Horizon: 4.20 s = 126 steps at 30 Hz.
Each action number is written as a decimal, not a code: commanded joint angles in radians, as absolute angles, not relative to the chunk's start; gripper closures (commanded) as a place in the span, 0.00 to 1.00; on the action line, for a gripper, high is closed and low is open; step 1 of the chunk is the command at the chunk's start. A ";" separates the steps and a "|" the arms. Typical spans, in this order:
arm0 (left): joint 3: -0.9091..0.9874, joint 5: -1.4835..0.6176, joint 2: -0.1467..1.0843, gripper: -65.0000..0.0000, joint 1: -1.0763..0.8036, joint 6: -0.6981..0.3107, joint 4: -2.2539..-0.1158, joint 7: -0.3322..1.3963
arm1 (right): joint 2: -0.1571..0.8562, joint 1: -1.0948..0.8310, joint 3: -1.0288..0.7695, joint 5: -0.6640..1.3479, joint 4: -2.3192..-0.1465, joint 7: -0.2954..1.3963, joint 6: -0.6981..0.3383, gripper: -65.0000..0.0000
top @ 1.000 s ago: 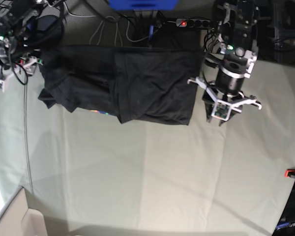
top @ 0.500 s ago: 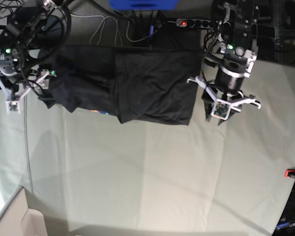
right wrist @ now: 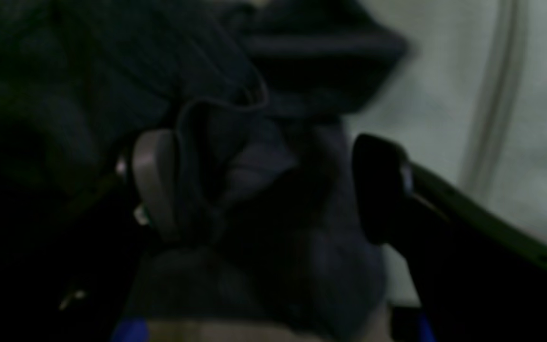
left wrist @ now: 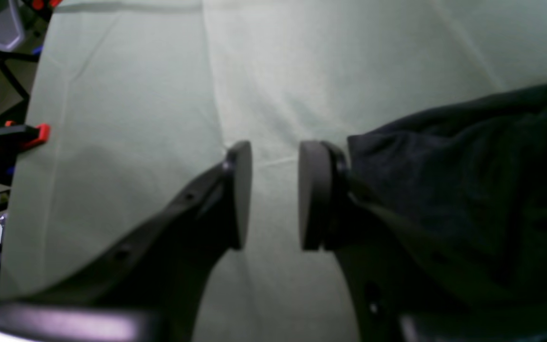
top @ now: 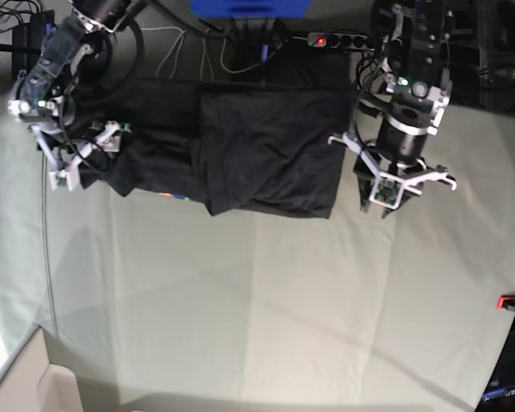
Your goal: Layout the t-shirt on the table in an organized manner, then fold the t-shirt properly
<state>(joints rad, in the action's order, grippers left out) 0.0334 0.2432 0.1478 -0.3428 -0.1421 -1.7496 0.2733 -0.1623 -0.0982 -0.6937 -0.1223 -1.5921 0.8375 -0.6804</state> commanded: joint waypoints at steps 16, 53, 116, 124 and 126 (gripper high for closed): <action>0.036 0.243 0.162 0.74 -0.337 -0.134 -1.767 0.251 | -0.087 -0.105 -0.745 -0.108 -1.508 0.753 -0.698 0.19; 0.200 0.242 0.162 0.74 -0.340 -0.134 -1.776 0.249 | -0.150 -0.110 -0.753 -0.107 -1.420 0.757 -0.698 0.65; 0.455 0.243 0.150 0.74 -0.490 -0.134 -1.840 0.251 | -0.028 -0.117 0.410 -0.105 -1.750 0.602 -0.698 0.99; 0.455 0.246 0.124 0.74 -0.481 -0.134 -1.836 0.251 | -0.061 -0.117 0.410 -0.110 -1.747 0.610 -0.698 0.99; 0.455 0.245 0.124 0.74 -0.481 -0.134 -1.836 0.251 | -0.061 -0.117 0.410 -0.110 -1.745 0.608 -0.698 0.99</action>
<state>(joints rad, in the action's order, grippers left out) 0.4500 0.2462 0.1165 -0.4812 -0.1463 -1.8202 0.2726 -0.0521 -0.1284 0.4088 -0.1268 -1.7279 0.6361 -0.6811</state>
